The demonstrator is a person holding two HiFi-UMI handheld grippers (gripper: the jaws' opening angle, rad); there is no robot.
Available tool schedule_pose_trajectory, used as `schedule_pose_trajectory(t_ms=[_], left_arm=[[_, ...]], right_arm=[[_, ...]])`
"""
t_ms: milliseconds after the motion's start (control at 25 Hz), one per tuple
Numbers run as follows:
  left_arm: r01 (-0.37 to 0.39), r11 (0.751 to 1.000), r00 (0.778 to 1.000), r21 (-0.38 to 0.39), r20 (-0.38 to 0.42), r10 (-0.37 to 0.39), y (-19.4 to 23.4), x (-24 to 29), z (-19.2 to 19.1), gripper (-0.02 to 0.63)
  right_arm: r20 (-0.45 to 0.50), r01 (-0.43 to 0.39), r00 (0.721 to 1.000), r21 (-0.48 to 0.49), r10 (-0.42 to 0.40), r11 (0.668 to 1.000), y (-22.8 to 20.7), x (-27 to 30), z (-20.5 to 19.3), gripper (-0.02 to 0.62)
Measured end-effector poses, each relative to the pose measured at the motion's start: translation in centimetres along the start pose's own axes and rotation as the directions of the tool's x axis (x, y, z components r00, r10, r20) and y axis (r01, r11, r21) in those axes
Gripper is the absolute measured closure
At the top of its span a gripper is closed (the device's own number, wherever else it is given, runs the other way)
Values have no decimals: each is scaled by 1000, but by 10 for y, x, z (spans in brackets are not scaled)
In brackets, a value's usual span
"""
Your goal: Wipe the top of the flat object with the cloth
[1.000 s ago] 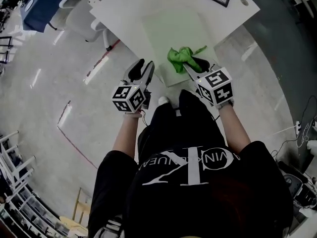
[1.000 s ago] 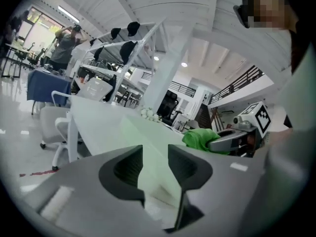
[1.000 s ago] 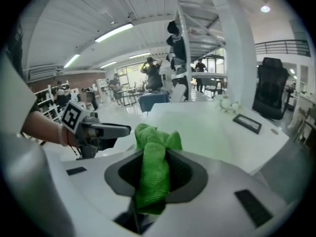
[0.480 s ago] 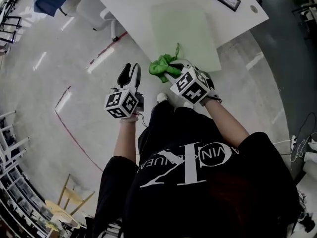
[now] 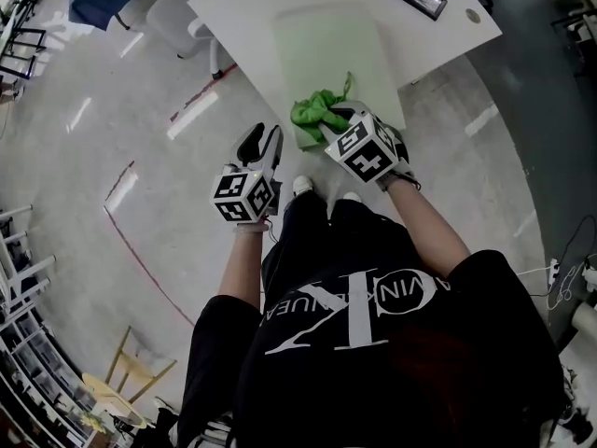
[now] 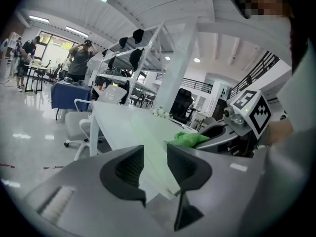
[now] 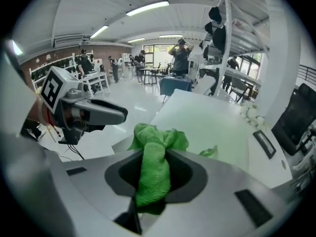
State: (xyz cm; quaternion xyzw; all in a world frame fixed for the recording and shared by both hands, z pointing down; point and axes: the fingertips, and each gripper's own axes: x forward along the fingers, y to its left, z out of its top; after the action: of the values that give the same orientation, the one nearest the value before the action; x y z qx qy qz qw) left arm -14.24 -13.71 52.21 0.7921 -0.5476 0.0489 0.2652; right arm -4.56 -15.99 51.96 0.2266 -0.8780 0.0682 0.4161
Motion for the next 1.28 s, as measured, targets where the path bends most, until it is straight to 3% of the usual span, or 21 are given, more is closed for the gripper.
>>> schedule_pose_trajectory(t_ms=[200,360,760,960,1280], left_arm=[[51,999,997,7,-65,-51,-19,21,-12,460],[33,999,994,14,-108,-31,-22,29,-17,506],[8,997,991,72,-136,2,-31,31,-21,538],[12,999,991,50,-136,-5,-31,32,-21,540],[7,999,992,38,-129,-2,-31,31,-22,540]], right_arm=[[-9,38,999,34,-38,999,-15,-13,-19,491],[-17,72,997,62,-71,995,-28,-22,-33,491],[-36,162,987,153,-159,975,-64,-47,-71,491],[-29,202,979,181,-200,963,-79,-59,-81,491],[-45,242,970,305,-239,921,-96,-76,-110,491]])
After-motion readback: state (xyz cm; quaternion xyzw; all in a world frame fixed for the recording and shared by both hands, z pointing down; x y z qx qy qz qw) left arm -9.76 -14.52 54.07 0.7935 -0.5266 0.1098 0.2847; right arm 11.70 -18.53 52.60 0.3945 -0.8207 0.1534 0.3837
